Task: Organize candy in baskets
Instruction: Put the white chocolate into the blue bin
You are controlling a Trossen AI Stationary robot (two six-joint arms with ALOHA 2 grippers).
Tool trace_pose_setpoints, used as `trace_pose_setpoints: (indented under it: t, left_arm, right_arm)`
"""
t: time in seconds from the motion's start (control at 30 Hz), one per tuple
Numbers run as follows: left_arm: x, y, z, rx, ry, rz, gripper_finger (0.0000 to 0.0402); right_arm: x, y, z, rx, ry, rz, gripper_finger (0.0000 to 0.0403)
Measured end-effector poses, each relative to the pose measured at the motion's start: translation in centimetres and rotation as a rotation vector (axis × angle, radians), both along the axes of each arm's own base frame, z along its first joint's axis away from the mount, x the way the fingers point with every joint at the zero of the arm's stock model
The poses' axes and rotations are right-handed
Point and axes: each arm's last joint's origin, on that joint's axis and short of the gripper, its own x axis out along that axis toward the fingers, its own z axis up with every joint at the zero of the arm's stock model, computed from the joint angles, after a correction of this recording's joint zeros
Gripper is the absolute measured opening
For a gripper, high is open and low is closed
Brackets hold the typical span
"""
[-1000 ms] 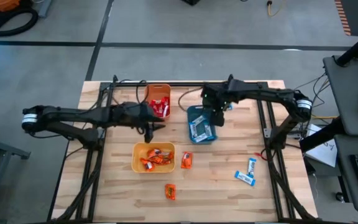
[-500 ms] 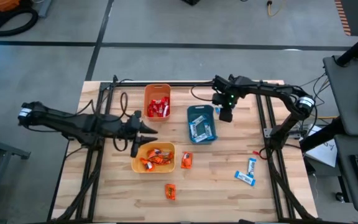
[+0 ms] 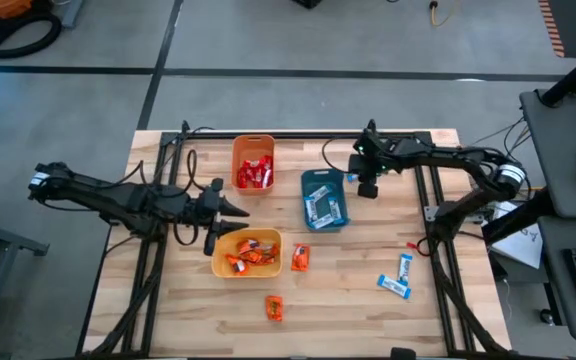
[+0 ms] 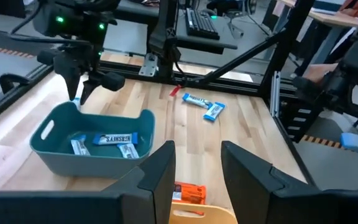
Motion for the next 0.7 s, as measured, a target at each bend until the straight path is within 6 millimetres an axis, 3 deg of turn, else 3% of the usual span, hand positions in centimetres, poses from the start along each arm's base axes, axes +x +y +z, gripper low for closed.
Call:
trace_pose_setpoints:
  t: [0.27,0.47,0.7]
  left_arm:
    - [-0.4,0.1,0.3,0.108,-0.023,-0.014,0.0113]
    - [-0.8,0.6,0.8,0.189,-0.042,0.076,0.0113]
    - [-1.3,0.8,0.7,0.213,-0.021,0.114,0.0113]
  right_arm:
    - [-1.5,-0.2,0.2,-0.044,-0.012,-0.107,0.0149]
    - [-1.7,-0.9,-1.0,-0.02,0.029,-0.12,0.0202]
    - [-2.1,-1.7,-1.7,0.011,0.026,-0.158,0.0229]
